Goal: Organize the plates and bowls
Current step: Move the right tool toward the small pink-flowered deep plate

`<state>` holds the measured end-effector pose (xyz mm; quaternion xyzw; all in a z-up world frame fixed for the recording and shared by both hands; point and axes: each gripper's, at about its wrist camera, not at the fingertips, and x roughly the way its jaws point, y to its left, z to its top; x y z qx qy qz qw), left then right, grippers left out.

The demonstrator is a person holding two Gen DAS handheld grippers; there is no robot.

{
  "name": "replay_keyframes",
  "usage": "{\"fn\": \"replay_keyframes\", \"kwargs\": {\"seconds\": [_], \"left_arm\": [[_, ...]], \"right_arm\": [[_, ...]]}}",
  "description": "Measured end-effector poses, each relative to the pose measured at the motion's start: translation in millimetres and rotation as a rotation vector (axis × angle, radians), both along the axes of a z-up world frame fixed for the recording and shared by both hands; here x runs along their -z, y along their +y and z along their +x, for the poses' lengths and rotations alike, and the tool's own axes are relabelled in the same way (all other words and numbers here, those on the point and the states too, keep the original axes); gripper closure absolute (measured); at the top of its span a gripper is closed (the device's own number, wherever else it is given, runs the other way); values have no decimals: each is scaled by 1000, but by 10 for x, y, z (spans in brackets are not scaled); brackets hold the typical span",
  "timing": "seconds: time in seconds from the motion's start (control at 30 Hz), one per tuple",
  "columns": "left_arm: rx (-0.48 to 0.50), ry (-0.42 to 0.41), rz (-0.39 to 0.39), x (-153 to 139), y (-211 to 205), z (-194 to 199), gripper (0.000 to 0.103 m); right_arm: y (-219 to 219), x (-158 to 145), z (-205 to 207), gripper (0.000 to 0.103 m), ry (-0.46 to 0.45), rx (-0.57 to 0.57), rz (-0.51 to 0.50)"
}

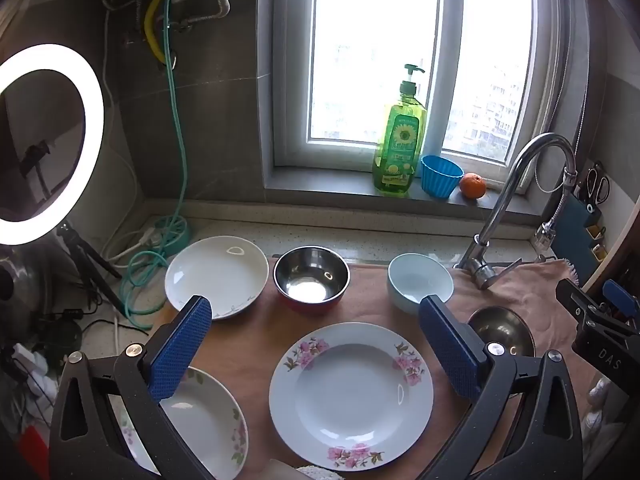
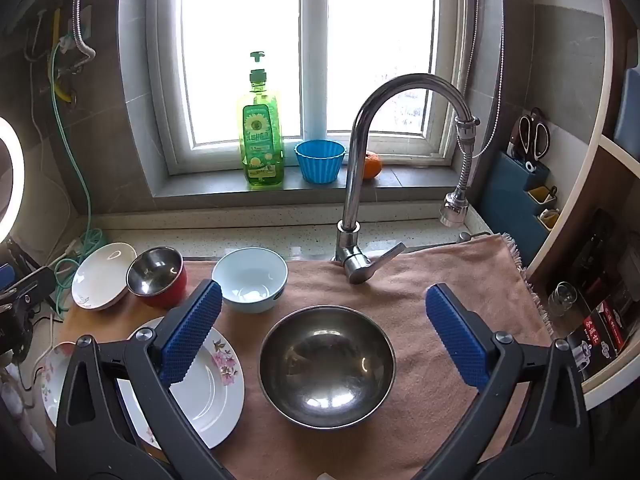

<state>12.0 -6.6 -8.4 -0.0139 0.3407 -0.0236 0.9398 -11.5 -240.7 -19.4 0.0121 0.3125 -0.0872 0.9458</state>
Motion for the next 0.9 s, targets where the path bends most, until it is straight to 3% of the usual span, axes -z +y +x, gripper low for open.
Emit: {"fn": "replay_keyframes", "kwargs": {"seconds": [0.9], "left_arm": [[-1,-6,-4,-24,27,2,0]], "right_arm": [[17,-32,-4,0,1,1,5]]}}
